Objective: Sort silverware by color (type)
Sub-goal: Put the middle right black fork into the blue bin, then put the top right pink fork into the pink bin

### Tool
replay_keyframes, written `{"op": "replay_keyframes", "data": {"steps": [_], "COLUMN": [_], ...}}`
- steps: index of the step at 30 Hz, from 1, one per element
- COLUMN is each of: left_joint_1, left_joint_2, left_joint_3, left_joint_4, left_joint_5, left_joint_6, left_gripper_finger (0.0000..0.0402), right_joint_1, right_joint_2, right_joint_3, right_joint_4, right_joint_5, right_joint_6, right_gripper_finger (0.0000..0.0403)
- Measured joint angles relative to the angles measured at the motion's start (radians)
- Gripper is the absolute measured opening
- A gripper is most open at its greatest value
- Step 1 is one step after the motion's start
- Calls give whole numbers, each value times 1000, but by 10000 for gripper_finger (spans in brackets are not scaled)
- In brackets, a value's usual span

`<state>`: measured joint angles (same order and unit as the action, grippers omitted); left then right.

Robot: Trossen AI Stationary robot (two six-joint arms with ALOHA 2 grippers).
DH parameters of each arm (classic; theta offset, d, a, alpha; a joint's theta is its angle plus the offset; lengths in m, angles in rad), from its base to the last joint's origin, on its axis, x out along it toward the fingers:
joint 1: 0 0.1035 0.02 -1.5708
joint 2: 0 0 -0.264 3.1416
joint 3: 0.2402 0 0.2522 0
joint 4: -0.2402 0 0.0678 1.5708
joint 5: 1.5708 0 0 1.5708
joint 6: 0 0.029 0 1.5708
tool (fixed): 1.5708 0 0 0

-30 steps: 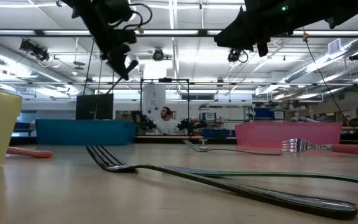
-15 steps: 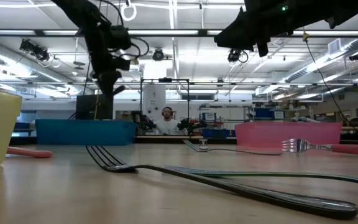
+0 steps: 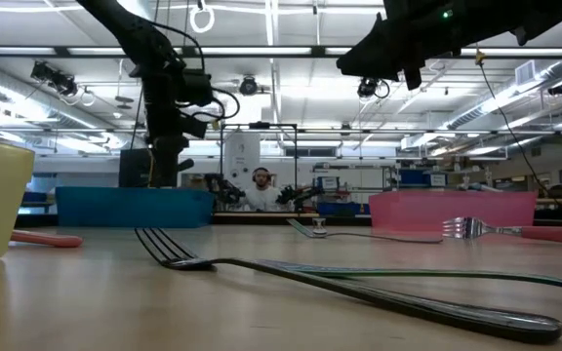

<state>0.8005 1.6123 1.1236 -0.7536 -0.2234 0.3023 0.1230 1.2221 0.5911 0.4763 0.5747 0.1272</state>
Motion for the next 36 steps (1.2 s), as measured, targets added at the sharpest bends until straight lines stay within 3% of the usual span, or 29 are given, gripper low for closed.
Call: {"op": "replay_keyframes", "data": {"steps": [10,23,28,32,36], "left_joint_1": [0,-5,-29,-75,-148], "left_joint_2": [59,64,64,58,31], "left_joint_3": [0,0,0,0,0], "left_joint_4": [-2,-1,-2,-9,-13], "left_joint_5": [0,0,-1,-1,0], "left_joint_6": [0,0,0,-2,-2], "left_gripper_finger": [16,89,96,96,96], "right_joint_1": [0,0,0,19,44], "right_joint_2": [0,0,0,-26,-58], "right_joint_3": [0,0,0,1,0], "right_joint_4": [0,0,-9,-130,-341], "right_joint_5": [0,0,0,-2,-18], "right_joint_6": [0,0,0,24,195], "right_gripper_finger": [104,104,104,104,104]}}
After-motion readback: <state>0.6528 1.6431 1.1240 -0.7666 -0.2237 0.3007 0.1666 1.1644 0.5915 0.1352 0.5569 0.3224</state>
